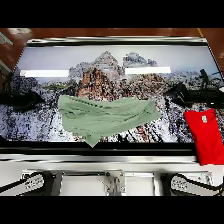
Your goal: Fold the shirts.
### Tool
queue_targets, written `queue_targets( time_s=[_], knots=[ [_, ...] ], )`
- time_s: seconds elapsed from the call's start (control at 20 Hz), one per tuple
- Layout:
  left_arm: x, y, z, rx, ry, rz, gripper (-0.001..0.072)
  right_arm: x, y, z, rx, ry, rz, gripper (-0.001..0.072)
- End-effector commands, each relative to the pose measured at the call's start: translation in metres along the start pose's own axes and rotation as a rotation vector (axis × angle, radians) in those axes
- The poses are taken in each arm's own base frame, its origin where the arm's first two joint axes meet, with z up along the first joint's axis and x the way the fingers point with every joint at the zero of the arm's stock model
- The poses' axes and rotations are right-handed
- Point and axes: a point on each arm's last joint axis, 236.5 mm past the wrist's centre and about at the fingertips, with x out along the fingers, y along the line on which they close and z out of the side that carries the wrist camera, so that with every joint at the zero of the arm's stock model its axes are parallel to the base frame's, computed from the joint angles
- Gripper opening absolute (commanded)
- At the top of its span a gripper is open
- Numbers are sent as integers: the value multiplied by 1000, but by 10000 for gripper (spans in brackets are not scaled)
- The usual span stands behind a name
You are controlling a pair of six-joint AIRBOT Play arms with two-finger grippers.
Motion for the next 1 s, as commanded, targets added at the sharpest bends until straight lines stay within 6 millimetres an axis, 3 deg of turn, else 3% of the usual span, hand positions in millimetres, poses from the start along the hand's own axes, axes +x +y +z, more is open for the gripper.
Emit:
queue_targets(
  time_s=[0.0,0.05,0.25,0.55,0.7,0.75,0.85,0.9,0.95],
  knots=[
    [30,17,-85,-151,234,-62,669,-34,-59,-50,38,205,-171,680],
    [48,7,-100,-211,242,-121,708,-33,-63,-54,37,217,-179,680],
    [101,-11,-121,-334,177,-200,708,-22,-59,-50,25,191,-167,680],
    [124,-26,-105,-291,61,-170,707,-19,-50,-35,33,130,-129,680],
    [134,-21,-95,-313,17,-149,691,-19,-51,-35,37,128,-131,680],
    [136,-22,-93,-330,12,-155,605,-19,-52,-33,47,120,-136,680],
    [135,-27,-90,-331,5,-180,233,-18,-54,-29,64,100,-145,680],
    [133,-34,-88,-304,4,-207,81,-16,-57,-28,80,90,-149,680],
    [130,-41,-86,-280,6,-232,37,-12,-61,-29,106,81,-156,680]
  ],
)
